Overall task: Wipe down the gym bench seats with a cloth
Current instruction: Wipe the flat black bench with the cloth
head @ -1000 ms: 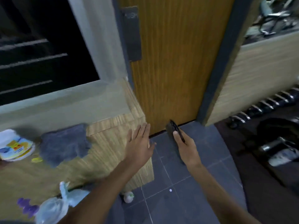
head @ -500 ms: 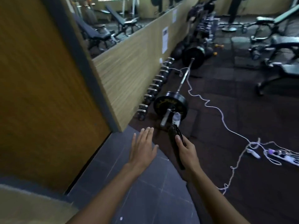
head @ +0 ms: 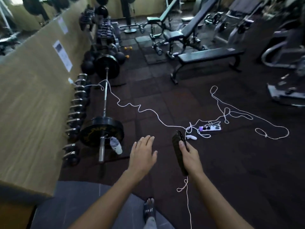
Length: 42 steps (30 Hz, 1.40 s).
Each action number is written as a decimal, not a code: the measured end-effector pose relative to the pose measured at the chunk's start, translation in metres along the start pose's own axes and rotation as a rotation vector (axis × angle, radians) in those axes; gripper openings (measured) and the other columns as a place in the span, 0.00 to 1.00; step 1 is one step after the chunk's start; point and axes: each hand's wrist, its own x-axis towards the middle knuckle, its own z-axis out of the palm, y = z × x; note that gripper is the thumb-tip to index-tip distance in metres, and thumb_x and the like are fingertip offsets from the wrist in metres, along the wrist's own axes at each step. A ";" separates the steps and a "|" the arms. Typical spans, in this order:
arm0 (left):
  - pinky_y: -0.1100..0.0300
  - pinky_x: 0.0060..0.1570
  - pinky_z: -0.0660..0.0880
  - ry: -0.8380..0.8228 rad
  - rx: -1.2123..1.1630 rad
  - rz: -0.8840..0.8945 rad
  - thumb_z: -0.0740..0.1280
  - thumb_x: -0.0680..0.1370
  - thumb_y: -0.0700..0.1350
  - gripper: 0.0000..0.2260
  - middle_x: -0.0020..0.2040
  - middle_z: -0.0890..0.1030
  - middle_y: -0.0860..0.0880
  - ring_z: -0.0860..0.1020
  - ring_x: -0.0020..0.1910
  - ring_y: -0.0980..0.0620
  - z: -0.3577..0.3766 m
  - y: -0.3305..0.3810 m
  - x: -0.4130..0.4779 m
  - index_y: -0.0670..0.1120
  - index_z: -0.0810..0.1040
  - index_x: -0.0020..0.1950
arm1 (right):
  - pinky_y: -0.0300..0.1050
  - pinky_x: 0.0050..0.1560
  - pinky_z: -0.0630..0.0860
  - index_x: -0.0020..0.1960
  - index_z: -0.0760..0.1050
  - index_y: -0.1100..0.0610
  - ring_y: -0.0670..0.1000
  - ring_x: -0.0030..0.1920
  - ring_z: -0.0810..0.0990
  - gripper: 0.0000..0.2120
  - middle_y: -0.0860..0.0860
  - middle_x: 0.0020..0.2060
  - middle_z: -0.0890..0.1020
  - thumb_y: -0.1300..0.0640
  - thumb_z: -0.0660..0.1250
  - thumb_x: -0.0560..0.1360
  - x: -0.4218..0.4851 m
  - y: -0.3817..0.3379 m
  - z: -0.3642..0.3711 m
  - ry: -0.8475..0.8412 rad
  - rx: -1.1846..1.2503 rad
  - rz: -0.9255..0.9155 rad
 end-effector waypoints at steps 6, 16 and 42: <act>0.53 0.74 0.57 -0.043 -0.027 0.146 0.61 0.80 0.52 0.27 0.77 0.62 0.52 0.59 0.76 0.52 0.014 0.002 0.155 0.50 0.59 0.78 | 0.57 0.61 0.77 0.58 0.82 0.47 0.49 0.53 0.83 0.14 0.46 0.50 0.86 0.43 0.63 0.79 0.120 -0.018 -0.007 0.175 0.007 0.068; 0.54 0.73 0.60 -0.068 -0.015 0.331 0.62 0.79 0.51 0.26 0.76 0.65 0.51 0.63 0.75 0.51 0.010 0.030 0.396 0.49 0.63 0.76 | 0.49 0.61 0.76 0.54 0.82 0.48 0.47 0.55 0.82 0.10 0.44 0.49 0.85 0.49 0.62 0.82 0.316 -0.078 -0.018 0.309 0.087 0.112; 0.51 0.70 0.65 -0.113 -0.043 0.387 0.64 0.79 0.50 0.25 0.73 0.69 0.51 0.68 0.71 0.49 0.051 0.169 1.133 0.48 0.65 0.75 | 0.52 0.64 0.76 0.63 0.80 0.48 0.49 0.60 0.81 0.17 0.45 0.55 0.85 0.43 0.62 0.79 1.041 -0.228 -0.108 0.369 0.027 0.116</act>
